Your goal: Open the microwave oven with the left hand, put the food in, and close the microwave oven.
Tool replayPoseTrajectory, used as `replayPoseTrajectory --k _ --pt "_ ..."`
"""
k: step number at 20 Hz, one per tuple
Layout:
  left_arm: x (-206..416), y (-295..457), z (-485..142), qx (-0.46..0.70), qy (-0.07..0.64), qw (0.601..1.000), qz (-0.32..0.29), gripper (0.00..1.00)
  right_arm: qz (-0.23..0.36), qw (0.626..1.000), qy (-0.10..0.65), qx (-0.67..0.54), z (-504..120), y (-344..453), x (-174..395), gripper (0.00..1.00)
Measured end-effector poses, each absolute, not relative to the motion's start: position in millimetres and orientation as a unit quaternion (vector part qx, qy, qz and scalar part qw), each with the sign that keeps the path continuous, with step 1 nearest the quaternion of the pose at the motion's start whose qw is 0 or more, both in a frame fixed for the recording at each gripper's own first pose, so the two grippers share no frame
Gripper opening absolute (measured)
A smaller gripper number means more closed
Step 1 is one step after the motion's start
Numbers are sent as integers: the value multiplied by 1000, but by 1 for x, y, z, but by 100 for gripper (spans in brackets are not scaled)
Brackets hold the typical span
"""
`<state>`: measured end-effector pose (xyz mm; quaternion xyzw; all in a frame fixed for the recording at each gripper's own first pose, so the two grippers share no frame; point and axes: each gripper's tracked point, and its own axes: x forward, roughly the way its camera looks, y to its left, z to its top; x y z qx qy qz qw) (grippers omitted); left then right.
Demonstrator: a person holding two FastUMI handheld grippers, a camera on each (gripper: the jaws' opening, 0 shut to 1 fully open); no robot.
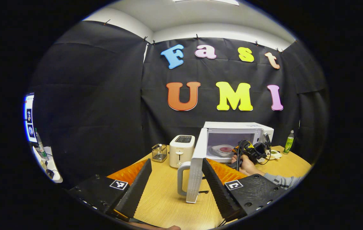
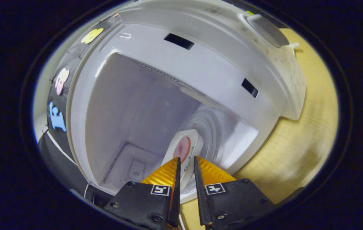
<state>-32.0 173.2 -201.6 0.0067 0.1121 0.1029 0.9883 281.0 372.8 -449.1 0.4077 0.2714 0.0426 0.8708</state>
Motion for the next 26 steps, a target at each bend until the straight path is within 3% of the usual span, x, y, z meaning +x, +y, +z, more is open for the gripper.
replayPoseTrajectory --k 1,2,4,5,7,8,9,10,12,13,14,15,17,22,23,24,25,26 --pt "-33 177 -201 10 109 988 108 94 52 882 270 382 -446 368 276 24" --pt "-33 179 -199 9 108 988 112 94 64 893 270 354 -443 364 267 27" --pt "-33 183 -199 7 107 988 114 94 82 915 255 302 -433 358 254 55" --pt "-33 186 -199 5 106 988 117 94 89 926 243 275 -423 351 249 51" --pt "-33 197 -199 2 105 987 123 94 104 943 215 230 -396 339 232 87" --pt "-34 201 -199 1 106 986 125 94 112 950 200 210 -381 334 222 79" --pt "-35 205 -198 3 105 986 127 94 119 957 185 189 -366 327 212 95" --pt "-35 209 -199 6 103 986 128 94 129 963 170 166 -352 321 202 85" --pt "-34 222 -199 14 97 986 136 94 146 972 136 125 -322 308 181 89" --pt "-33 229 -201 18 99 985 142 82 153 975 123 104 -310 300 171 90" --pt "-33 234 -204 18 103 984 145 82 159 977 111 86 -296 293 159 90" --pt "-31 238 -207 20 104 983 148 93 167 979 94 73 -279 285 146 100" --pt "-27 248 -215 28 108 982 152 94 180 980 69 50 -250 268 116 100" --pt "-15 255 -244 34 118 982 144 74 206 978 24 16 -197 231 50 100" --pt "-12 256 -250 45 116 982 140 73 210 978 17 11 -187 226 38 91" --pt "-7 258 -255 61 120 980 144 73 211 977 12 5 -180 220 24 100" --pt "-3 261 -264 71 125 979 146 84 213 977 14 -2 -173 215 13 100" --pt "-1 259 -272 73 133 978 143 64 216 976 15 -8 -167 212 1 91"
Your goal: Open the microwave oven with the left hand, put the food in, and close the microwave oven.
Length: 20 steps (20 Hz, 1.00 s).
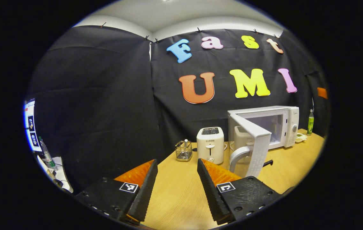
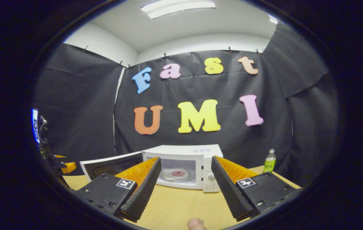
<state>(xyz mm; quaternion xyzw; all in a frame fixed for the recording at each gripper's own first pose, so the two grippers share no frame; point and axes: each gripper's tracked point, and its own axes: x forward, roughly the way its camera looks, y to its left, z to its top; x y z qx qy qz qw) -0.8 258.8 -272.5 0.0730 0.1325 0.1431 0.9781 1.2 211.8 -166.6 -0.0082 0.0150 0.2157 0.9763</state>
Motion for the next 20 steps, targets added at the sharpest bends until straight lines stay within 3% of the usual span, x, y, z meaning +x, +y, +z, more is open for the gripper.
replayPoseTrajectory --k 1,2,3,4,5,6,8,10,12,20 --pt "2 256 -272 76 131 978 142 74 221 975 18 -14 -159 209 -10 100" --pt "5 262 -271 80 126 976 157 61 227 974 18 -18 -153 206 -19 91" --pt "6 266 -272 79 125 974 169 49 231 972 18 -22 -148 203 -25 100" --pt "8 266 -274 73 124 975 166 24 232 972 15 -28 -143 199 -30 100" --pt "10 260 -279 62 126 978 155 26 234 972 13 -29 -137 194 -36 100" --pt "13 249 -283 46 124 983 127 22 233 972 13 -30 -136 191 -42 100" --pt "21 252 -280 30 112 985 129 0 236 971 16 -22 -129 186 -51 100" --pt "25 238 -288 4 120 988 98 5 240 970 20 -15 -122 180 -57 100" --pt "29 231 -292 -9 122 989 80 0 239 971 28 -13 -119 173 -61 100" --pt "43 180 -306 -15 134 991 19 0 234 972 26 -25 -117 151 -72 100"
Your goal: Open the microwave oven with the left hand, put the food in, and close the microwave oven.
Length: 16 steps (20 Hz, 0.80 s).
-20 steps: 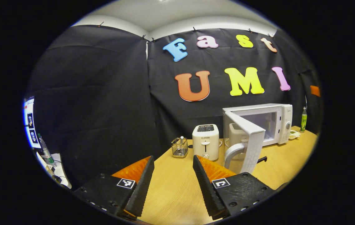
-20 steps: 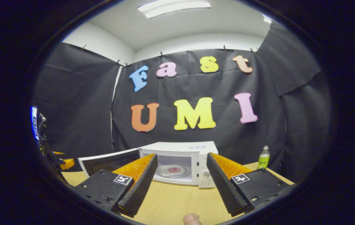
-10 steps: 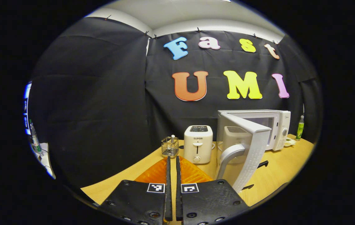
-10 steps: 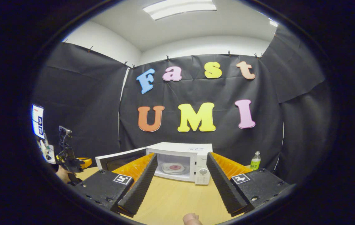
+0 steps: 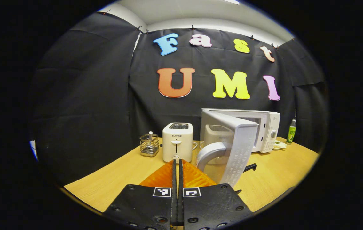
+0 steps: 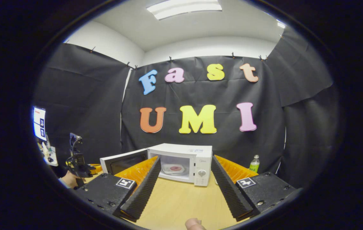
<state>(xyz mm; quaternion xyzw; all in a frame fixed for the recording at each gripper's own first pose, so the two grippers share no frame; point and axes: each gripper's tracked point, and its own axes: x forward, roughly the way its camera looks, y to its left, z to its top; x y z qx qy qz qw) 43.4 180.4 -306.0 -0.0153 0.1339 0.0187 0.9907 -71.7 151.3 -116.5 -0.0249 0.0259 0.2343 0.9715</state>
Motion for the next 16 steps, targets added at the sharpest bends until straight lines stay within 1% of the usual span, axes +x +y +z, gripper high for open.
replayPoseTrajectory --k 8,13,16 --pt "72 107 -310 -27 133 989 -59 0 234 972 28 -12 -120 127 -53 100" --pt "108 53 -319 -30 130 985 -105 0 228 973 18 -4 -117 104 -32 100" --pt "131 25 -324 -27 126 984 -120 0 225 974 15 -5 -124 97 -17 100"
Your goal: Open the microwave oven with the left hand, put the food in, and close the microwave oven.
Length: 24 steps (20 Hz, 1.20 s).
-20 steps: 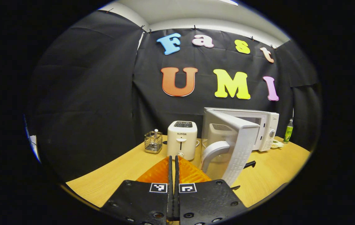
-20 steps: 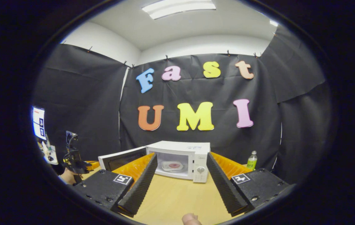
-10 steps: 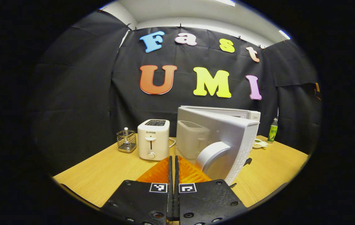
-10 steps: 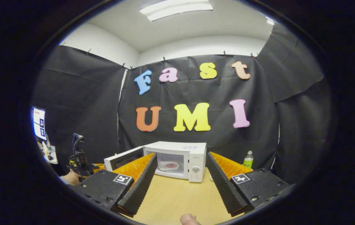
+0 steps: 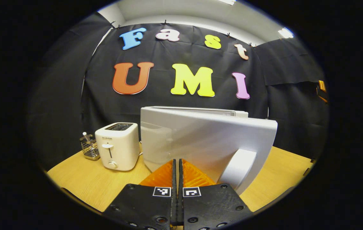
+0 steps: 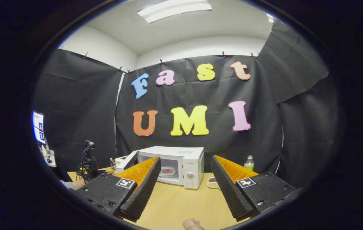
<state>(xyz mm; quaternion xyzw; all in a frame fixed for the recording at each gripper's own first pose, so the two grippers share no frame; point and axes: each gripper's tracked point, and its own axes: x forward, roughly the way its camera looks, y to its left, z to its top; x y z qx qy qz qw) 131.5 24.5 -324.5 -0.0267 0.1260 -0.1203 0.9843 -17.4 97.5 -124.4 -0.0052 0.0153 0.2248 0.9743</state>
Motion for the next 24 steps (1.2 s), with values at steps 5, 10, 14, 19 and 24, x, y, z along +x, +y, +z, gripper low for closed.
replayPoseTrajectory --k 5,10,14,19,24 --pt "166 -23 -333 -39 127 981 -144 0 223 974 25 -15 -143 87 5 100" --pt "202 -60 -342 -31 134 979 -148 0 218 975 35 -13 -157 76 31 100" --pt "227 -92 -348 -41 139 977 -157 0 212 976 47 -7 -172 63 50 100" --pt "259 -114 -360 -33 148 979 -140 0 224 973 56 6 -184 57 68 100" --pt "281 -118 -367 1 149 983 -108 0 228 971 68 12 -205 52 78 92"
